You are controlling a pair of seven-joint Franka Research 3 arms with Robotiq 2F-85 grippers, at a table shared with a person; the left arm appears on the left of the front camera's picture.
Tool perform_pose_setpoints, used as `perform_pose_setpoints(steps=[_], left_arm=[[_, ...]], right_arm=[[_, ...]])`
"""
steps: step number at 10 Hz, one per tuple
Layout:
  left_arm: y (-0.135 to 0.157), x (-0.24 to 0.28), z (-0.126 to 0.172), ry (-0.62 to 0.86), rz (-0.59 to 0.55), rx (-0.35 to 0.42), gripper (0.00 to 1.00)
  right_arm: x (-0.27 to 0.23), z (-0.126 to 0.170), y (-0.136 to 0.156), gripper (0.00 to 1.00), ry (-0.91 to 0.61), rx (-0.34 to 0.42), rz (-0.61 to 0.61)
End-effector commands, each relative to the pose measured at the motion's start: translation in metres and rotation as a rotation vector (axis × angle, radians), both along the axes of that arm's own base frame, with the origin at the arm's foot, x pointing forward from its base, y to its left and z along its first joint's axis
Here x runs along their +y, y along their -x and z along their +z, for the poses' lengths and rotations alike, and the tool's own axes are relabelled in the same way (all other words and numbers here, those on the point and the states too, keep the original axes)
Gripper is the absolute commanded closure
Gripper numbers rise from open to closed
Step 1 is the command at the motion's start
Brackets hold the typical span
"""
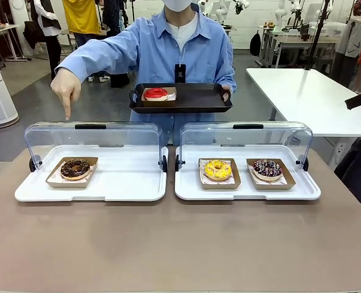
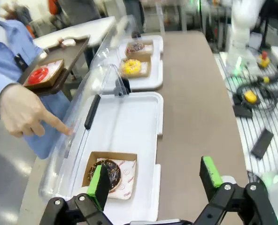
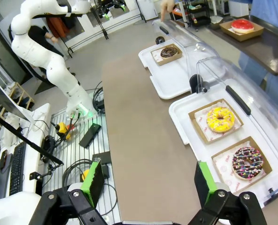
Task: Provide the desired donut to the person.
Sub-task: Pick up and lift the Paper togo box containing the Donut pointed at by the person.
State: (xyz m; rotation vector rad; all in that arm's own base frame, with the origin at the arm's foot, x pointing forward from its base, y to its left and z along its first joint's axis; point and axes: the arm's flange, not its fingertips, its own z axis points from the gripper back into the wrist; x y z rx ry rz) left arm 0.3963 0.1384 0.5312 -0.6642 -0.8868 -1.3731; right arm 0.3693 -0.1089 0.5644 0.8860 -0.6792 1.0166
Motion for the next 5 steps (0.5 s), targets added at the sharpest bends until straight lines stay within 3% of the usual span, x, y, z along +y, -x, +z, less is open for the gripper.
perform_pose_setpoints(steps=[1,3,5], left_arm=[[0.007,-0.037,0.02,-0.276,-0.061,-0.057,0.0],[0.009,-0.079,0.016,-0.61,-0.139,-0.08,0.0],[0.003,-0.113,-0.006,-0.806,-0.18,-0.104,0.0]], right_arm=[[0.001,0.0,0.0,0.0,-0.017,-0.011,0.012],[0.001,0.0,0.0,0.0,-0.017,-0.011,0.012],[0.001,0.0,0.0,0.0,-0.017,-0.011,0.012]])
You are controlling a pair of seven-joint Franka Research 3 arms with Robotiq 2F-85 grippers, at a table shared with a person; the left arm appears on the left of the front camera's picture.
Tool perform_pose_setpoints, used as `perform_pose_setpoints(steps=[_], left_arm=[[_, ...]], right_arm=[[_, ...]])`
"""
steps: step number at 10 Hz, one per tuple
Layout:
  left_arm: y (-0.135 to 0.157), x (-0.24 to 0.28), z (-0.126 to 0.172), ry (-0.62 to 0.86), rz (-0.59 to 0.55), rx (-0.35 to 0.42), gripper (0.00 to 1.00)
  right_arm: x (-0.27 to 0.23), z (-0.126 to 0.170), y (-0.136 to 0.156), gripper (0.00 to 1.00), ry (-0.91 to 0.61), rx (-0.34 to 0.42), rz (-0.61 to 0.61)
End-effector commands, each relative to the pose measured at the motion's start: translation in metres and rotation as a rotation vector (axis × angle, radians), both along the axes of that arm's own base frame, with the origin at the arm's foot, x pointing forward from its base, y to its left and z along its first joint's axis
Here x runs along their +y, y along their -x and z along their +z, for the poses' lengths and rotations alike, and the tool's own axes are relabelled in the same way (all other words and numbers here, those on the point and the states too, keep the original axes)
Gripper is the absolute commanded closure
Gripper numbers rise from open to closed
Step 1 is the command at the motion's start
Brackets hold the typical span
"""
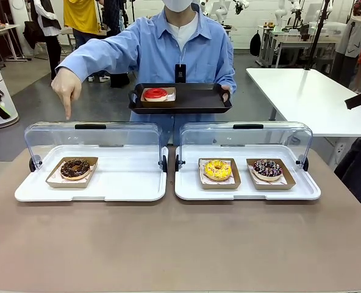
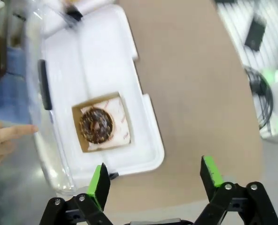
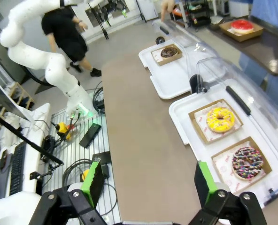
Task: Provide the desired donut to the person.
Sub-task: Pick up and lift the Paper togo box containing the Donut pointed at by the person.
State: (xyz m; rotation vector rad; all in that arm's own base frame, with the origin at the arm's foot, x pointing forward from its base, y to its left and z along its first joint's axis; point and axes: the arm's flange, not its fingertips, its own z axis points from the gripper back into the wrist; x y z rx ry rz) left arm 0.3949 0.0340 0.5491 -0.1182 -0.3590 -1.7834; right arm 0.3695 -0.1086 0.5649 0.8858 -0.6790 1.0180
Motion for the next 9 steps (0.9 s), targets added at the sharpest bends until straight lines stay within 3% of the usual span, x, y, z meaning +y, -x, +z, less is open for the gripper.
perform_pose_setpoints(steps=[1,4,6,9], left_arm=[[-0.005,-0.023,-0.036,-0.123,0.011,0.007,0.0],[-0.024,-0.055,-0.077,-0.177,0.024,0.01,0.0],[-0.024,-0.069,-0.107,-0.232,0.023,-0.002,0.0],[-0.021,-0.077,-0.129,-0.304,0.0,-0.001,0.0]], right_arm=[[0.001,0.0,0.0,0.0,-0.018,-0.01,0.011],[0.001,0.0,0.0,0.0,-0.018,-0.01,0.011],[0.001,0.0,0.0,0.0,-0.018,-0.01,0.011],[0.001,0.0,0.0,0.0,-0.018,-0.01,0.011]])
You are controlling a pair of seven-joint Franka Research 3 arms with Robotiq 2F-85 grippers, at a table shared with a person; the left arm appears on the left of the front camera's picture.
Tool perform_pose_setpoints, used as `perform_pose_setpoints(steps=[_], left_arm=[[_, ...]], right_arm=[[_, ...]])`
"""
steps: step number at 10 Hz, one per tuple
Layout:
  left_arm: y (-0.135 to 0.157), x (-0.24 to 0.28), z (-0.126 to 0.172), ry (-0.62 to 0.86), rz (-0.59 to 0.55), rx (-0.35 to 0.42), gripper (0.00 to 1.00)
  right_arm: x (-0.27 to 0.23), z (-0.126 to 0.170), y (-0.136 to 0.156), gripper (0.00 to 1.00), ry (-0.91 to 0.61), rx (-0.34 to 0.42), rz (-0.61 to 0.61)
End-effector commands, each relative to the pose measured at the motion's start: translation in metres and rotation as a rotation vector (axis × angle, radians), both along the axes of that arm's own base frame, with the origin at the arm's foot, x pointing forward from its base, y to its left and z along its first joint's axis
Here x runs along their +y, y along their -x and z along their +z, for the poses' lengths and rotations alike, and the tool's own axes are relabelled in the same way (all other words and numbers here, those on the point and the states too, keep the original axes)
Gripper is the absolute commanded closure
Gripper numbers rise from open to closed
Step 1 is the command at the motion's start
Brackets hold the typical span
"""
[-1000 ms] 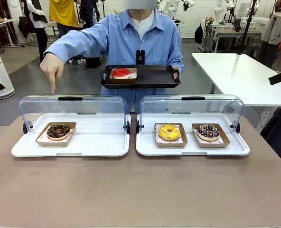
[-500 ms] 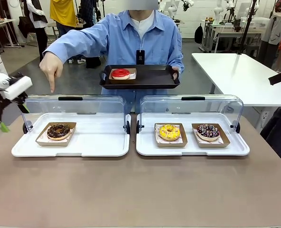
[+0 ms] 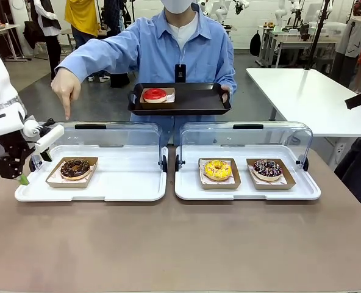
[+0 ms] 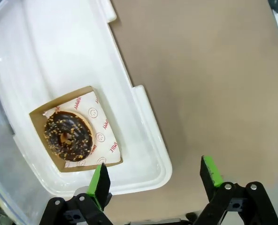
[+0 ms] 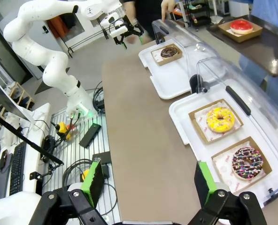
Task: Provide the desired donut to the person.
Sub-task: Pick up and lift the Paper togo box containing the Donut pointed at by the person.
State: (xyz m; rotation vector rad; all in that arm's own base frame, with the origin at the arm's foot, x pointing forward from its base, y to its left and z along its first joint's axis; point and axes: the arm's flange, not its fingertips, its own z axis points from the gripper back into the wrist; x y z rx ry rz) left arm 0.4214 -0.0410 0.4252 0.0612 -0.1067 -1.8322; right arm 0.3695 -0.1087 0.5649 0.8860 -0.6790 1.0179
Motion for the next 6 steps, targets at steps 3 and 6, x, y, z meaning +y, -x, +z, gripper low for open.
perform_pose_setpoints(steps=[3,6], left_arm=[[0.0014,-0.0008,-0.003,-0.011,-0.008,0.002,0.0],[0.0014,-0.0008,-0.003,-0.011,-0.008,0.002,0.0]], right_arm=[[0.0012,-0.0002,-0.0002,0.0,-0.017,-0.01,0.011],[0.0012,-0.0002,-0.0002,0.0,-0.017,-0.01,0.011]])
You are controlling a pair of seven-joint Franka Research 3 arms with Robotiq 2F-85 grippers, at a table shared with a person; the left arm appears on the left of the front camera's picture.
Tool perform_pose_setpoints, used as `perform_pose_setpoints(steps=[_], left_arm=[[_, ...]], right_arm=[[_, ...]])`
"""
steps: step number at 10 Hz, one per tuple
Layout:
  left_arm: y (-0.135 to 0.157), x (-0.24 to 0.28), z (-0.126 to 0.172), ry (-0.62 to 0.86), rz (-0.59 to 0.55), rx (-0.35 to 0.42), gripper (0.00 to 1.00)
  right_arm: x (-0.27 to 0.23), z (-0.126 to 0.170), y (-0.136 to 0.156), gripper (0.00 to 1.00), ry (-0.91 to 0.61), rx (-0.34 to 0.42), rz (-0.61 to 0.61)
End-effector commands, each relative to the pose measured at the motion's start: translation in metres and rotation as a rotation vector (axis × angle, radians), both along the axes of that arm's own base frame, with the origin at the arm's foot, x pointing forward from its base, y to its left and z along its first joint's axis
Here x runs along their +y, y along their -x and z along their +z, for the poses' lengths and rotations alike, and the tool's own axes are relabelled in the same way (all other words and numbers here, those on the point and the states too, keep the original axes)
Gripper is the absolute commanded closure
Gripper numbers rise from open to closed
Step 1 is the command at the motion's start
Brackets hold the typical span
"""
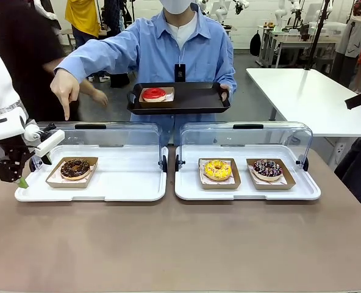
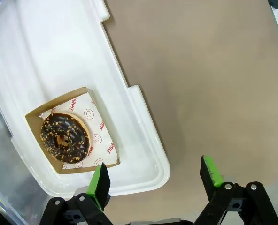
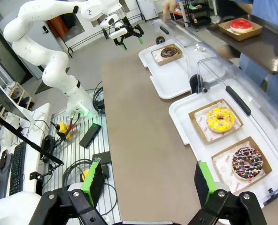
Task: Provide the desired donut to the person.
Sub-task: Pick up and lift the Paper togo box containing the Donut pointed at by the person.
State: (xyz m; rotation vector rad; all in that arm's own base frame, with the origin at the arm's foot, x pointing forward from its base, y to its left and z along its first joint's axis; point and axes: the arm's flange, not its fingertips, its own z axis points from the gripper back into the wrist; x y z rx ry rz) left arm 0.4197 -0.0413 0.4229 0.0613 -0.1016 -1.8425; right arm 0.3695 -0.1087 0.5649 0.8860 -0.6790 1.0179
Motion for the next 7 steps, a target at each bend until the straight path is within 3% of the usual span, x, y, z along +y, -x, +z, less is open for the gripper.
perform_pose_setpoints(steps=[1,3,7], left_arm=[[0.0,0.0,-0.001,-0.007,0.002,-0.001,0.0],[0.0,0.0,0.0,0.0,0.0,0.0,0.0],[-0.023,-0.002,-0.027,-0.011,0.005,0.022,0.0]], right_arm=[[0.001,0.0,0.0,0.0,-0.017,-0.01,0.011],[0.001,0.0,0.0,0.0,-0.017,-0.01,0.011],[0.001,0.0,0.0,0.0,-0.017,-0.01,0.011]])
